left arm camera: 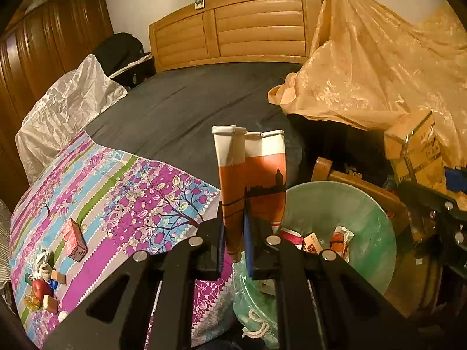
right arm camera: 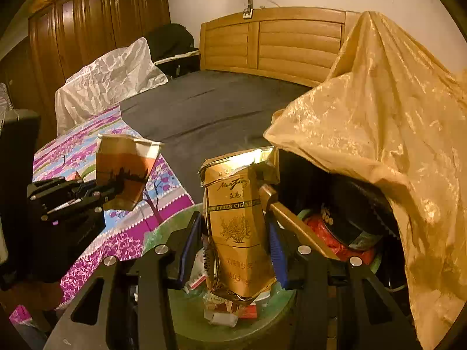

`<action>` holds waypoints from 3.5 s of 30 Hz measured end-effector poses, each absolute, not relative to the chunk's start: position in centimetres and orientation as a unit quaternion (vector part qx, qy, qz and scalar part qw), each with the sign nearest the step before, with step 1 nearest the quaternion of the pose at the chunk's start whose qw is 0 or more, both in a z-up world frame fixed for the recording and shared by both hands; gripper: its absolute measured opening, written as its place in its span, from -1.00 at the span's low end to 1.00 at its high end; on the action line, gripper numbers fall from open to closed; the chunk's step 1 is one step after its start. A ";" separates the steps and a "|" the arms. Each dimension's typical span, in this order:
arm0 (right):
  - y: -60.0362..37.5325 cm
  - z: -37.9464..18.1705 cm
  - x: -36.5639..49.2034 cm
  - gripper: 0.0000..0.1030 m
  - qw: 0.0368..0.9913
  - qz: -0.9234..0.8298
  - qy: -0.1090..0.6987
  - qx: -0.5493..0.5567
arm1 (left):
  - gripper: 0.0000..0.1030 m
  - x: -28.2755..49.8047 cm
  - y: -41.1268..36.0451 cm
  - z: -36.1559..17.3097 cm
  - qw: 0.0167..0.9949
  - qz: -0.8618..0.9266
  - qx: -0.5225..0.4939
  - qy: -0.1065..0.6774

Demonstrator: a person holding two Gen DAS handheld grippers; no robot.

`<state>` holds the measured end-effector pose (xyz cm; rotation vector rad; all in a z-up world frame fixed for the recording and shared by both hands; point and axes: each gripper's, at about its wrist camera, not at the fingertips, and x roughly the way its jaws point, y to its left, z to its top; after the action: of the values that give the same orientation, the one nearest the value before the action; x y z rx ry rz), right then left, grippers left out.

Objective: Collect trash
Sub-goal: 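Carry both bags over the green bin and open both grippers to drop them, then move both grippers back to the trash on the bed, then grasp the yellow sponge with the left gripper while the right grasps the white sock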

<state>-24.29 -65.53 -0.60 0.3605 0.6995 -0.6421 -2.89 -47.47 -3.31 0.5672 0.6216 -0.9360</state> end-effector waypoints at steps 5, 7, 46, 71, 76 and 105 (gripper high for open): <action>-65.5 -1.6 -24.4 -0.13 0.870 -0.306 0.342 0.180 | -0.82 -3.1 -47.6 -3.8 0.805 -0.437 0.271 0.295; -65.3 -1.7 -24.4 -0.13 0.870 -0.306 0.343 0.180 | -0.82 -3.2 -47.7 -3.9 0.805 -0.436 0.272 0.295; -65.3 -2.9 -23.7 0.08 0.867 -0.296 0.340 0.213 | -0.67 -2.5 -45.1 -6.2 0.779 -0.447 0.275 0.342; -45.7 -4.7 -7.1 0.15 0.900 -0.061 0.410 0.134 | -0.22 7.8 -14.9 -11.8 0.822 -0.221 0.099 0.516; -40.0 -5.2 -2.8 0.16 0.898 -0.007 0.427 0.104 | 0.15 7.4 -10.2 -12.5 0.828 -0.187 0.037 0.527; -24.1 -14.0 15.5 0.37 0.860 0.178 0.476 0.051 | 0.44 26.7 -0.9 -12.1 0.868 -0.194 0.011 0.457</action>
<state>15.48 -24.05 -13.97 0.1074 0.9982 0.3732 26.67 -0.87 -12.10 0.0223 0.9566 -0.4061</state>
